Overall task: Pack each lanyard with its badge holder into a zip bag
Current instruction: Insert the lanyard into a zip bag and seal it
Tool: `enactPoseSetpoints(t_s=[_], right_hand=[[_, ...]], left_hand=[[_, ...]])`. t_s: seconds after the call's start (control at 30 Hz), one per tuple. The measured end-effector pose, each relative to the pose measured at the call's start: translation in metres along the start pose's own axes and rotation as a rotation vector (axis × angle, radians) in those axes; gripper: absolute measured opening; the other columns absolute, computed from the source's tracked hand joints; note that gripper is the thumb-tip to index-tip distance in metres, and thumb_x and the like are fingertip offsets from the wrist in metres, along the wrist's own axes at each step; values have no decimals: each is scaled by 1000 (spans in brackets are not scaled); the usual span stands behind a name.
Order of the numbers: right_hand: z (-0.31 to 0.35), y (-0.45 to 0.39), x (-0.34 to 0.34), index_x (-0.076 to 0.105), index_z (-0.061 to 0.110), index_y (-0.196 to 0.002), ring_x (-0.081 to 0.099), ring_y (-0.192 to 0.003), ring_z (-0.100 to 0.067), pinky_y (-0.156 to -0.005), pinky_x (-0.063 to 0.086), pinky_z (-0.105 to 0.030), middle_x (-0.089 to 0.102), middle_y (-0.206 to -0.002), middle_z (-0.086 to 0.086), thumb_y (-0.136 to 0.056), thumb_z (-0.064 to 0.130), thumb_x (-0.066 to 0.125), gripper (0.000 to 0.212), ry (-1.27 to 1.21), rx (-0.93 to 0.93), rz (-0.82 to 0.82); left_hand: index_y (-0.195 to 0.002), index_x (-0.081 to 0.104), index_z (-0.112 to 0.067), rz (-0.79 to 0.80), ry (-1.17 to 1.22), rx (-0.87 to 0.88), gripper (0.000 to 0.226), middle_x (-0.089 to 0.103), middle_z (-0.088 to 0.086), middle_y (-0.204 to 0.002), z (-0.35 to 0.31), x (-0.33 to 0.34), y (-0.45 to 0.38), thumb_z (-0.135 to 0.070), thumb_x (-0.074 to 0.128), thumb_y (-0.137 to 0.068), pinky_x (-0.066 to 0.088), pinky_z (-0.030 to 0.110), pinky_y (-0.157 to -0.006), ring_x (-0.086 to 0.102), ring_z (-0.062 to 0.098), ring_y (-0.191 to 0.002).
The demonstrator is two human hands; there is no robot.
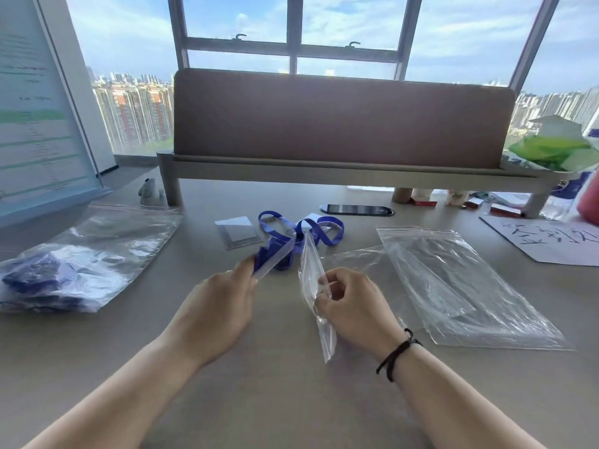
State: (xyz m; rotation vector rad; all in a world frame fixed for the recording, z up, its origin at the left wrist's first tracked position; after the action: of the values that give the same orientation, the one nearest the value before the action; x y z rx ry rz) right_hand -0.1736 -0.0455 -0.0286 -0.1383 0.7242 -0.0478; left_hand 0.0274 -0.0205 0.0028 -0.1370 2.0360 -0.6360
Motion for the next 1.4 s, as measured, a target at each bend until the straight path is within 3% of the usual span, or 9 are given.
enactPoseSetpoints(t_s=[0.13, 0.27, 0.37, 0.57, 0.67, 0.8, 1.0, 1.13, 1.4], right_hand=[[6, 1, 7, 67, 29, -103, 60, -71, 0, -60, 41, -6, 68, -83, 11, -83, 30, 68, 20, 9, -59, 38], [15, 5, 17, 63, 35, -79, 50, -58, 0, -57, 38, -12, 58, -64, 17, -80, 23, 67, 12, 23, -136, 91], [17, 5, 23, 52, 20, -59, 38, -51, -3, -52, 38, -29, 46, -53, 12, -72, 16, 59, 16, -30, -165, 148], [7, -6, 10, 74, 27, -97, 62, -62, -10, -60, 50, -26, 73, -78, -5, -79, 3, 70, 31, -337, -68, 175], [3, -8, -2, 71, 23, -106, 63, -57, -13, -56, 48, -28, 70, -83, -2, -83, -5, 64, 37, -387, 1, 138], [3, -8, -6, 68, 18, -117, 63, -59, -16, -58, 50, -30, 67, -89, -3, -86, -15, 53, 47, -427, 5, 128], [4, -9, -9, 62, 24, -128, 64, -58, -9, -58, 48, -18, 71, -101, 5, -91, 3, 63, 42, -259, -72, 83], [18, 0, -10, 60, 29, -130, 62, -55, -12, -56, 45, -11, 71, -101, 16, -90, 1, 56, 49, -29, -209, 36], [39, 21, 19, 61, 34, -128, 49, -48, -4, -55, 46, -21, 75, -85, -2, -87, 7, 59, 49, -86, -281, 195]], left_hand=[[-129, 52, -43, -216, 309, 156, 38, 49, -24, -59, -24, -25, 6, -18, 52, -101, 32, 9, -49, 39, 2, -48], [-133, 50, -37, -66, 324, 296, 33, 61, -31, -83, -49, -11, 12, -33, 47, -101, 43, 8, -64, 55, -7, -66], [-133, 47, -41, 67, 305, 331, 31, 66, -23, -89, -54, 6, 15, -35, 47, -102, 47, 16, -68, 57, -4, -73], [-129, 42, -53, 158, 218, 319, 30, 57, -41, -91, -45, 9, 12, -38, 40, -103, 42, 10, -70, 53, -12, -77], [-132, 42, -52, 201, 192, 317, 31, 62, -34, -102, -41, 13, 11, -46, 34, -102, 46, 16, -75, 58, -7, -86], [-136, 46, -44, 209, 152, 346, 37, 60, -34, -123, -34, 12, 8, -24, 42, -105, 48, 17, -89, 60, -6, -107], [-138, 46, -54, 217, 54, 334, 55, 47, -40, -138, -18, 10, 2, -11, 46, -102, 43, 21, -106, 45, -15, -127], [-140, 33, -56, 214, -105, 323, 65, 40, -41, -143, -17, 14, 3, -9, 42, -96, 48, 24, -99, 48, -5, -125], [-116, 71, -13, 85, -587, 304, 50, 76, -2, -105, -24, 25, 6, -7, 50, -71, 51, 34, -43, 71, 31, -84]])
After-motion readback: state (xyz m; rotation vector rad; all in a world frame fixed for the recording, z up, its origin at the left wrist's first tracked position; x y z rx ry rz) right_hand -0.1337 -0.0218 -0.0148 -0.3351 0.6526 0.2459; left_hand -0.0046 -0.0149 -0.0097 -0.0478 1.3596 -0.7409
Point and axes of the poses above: each hand's wrist, its own y-axis away from the middle knuckle, its own x-axis out of the palm, z = x × y, the point moved 9 cm from there along -y, towards the middle knuckle
